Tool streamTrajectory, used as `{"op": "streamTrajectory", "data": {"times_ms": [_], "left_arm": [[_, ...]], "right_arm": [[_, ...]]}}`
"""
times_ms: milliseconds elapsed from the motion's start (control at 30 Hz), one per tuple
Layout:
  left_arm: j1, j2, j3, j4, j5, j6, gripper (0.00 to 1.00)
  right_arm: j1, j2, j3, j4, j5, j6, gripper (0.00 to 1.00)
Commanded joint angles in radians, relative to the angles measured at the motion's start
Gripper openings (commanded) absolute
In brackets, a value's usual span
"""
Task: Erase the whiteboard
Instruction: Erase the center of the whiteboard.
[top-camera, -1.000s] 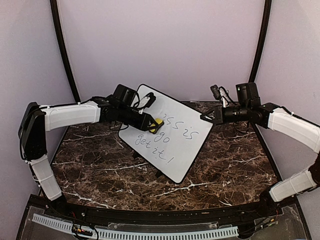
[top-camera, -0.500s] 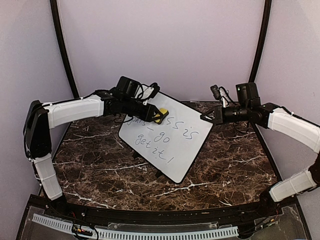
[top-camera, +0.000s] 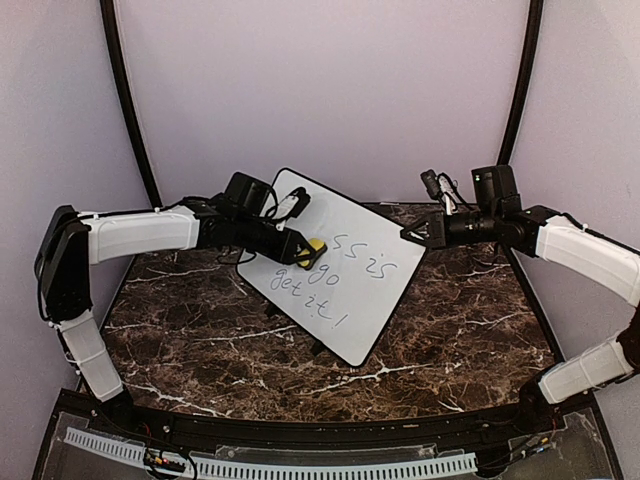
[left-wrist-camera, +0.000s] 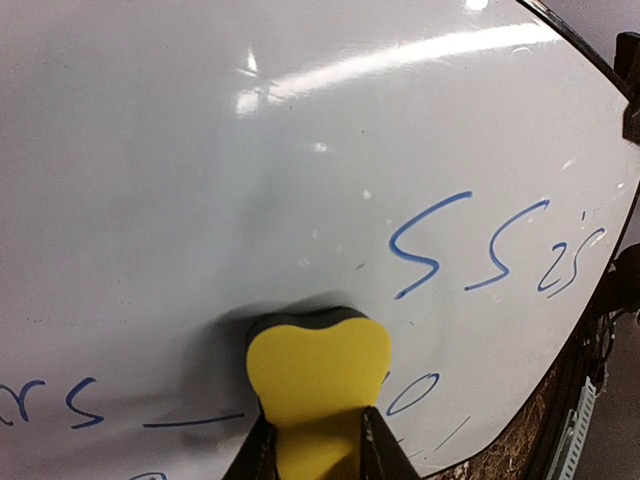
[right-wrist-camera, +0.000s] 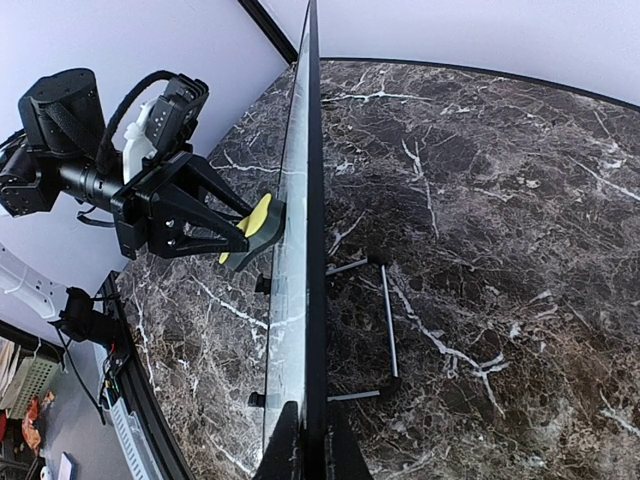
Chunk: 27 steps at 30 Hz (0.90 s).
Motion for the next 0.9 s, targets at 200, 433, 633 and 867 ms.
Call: {"op": "streamTrajectory", "data": {"times_ms": [200, 433, 633, 867], "left_arm": [[-0.02, 0.095, 0.163, -0.046, -0.008, 0.003, 0.12], [-0.021, 0.087, 0.147, -0.07, -0.023, 0.013, 0.12], [-0.021, 0.016, 0.014, -0.047, -0.017, -0.005, 0.12], [-0.022, -0.013, -0.038, -0.046, -0.024, 0.001, 0.12]], "right_arm": [[0.051, -0.002, 0.016, 0.054, -0.071, -0.138, 0.0], [0.051, 0.002, 0.018, 0.054, -0.07, -0.139, 0.0], [0.051, 0.009, 0.02, 0.055, -0.072, -0.14, 0.0], [0.051, 0.01, 0.021, 0.055, -0.075, -0.14, 0.0]]}}
